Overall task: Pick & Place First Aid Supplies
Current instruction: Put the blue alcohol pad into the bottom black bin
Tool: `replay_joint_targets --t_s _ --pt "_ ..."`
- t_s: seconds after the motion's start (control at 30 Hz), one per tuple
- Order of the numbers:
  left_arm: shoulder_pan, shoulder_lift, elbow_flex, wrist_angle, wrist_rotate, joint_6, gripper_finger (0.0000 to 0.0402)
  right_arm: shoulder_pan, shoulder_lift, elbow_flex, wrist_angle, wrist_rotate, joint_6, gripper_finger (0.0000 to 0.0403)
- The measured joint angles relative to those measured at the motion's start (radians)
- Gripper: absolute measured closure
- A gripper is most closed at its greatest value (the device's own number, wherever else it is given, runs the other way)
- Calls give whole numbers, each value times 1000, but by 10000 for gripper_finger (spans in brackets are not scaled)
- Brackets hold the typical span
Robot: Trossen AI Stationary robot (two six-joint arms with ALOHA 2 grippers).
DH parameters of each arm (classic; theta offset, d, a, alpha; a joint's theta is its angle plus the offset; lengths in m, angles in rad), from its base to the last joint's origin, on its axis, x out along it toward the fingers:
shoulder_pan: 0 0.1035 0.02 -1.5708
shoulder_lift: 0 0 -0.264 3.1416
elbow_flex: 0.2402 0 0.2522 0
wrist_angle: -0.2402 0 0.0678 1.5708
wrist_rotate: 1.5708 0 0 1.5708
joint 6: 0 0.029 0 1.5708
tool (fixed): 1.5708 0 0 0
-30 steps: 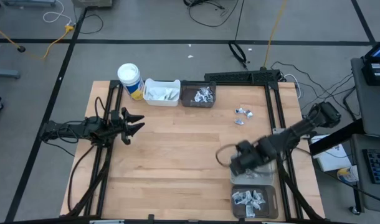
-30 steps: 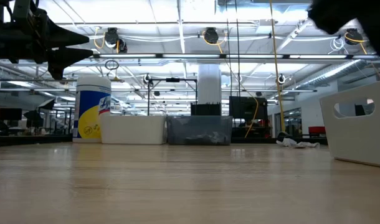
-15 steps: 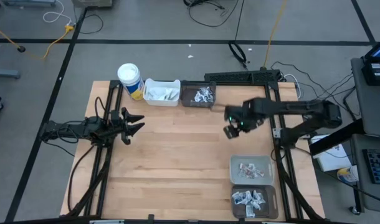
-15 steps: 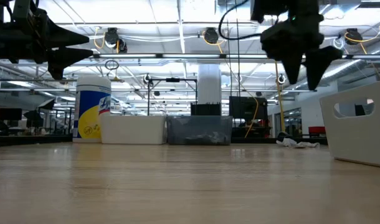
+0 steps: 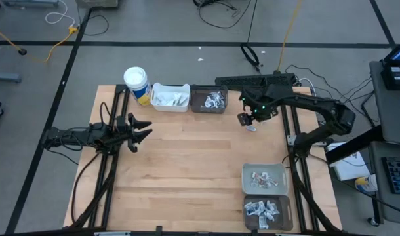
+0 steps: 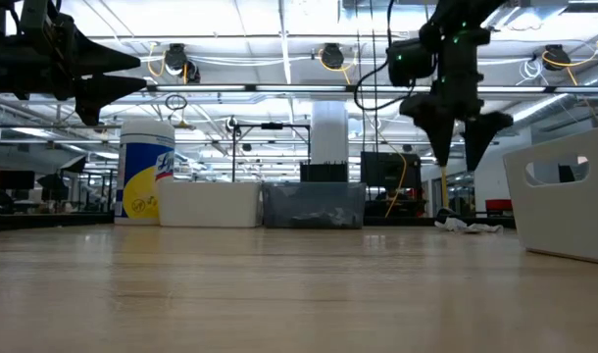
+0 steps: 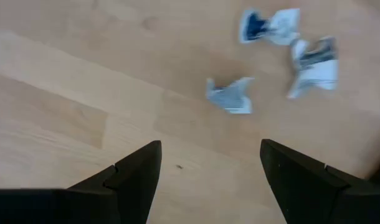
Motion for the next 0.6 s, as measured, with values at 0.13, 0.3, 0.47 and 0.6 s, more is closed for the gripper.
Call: replay_joint_targets --t_s 0.13,0.3,0.47,0.6 --pt "0 0 0 0 0 0 206 -21 25 -60 113 -23 -1 135" --pt "0 0 0 0 0 0 206 -37 62 -137 230 -25 25 135" --pt "0 0 0 0 0 0 206 -41 94 -203 321 -45 40 135" --pt "0 0 0 0 0 0 206 -45 133 -233 383 -49 49 135"
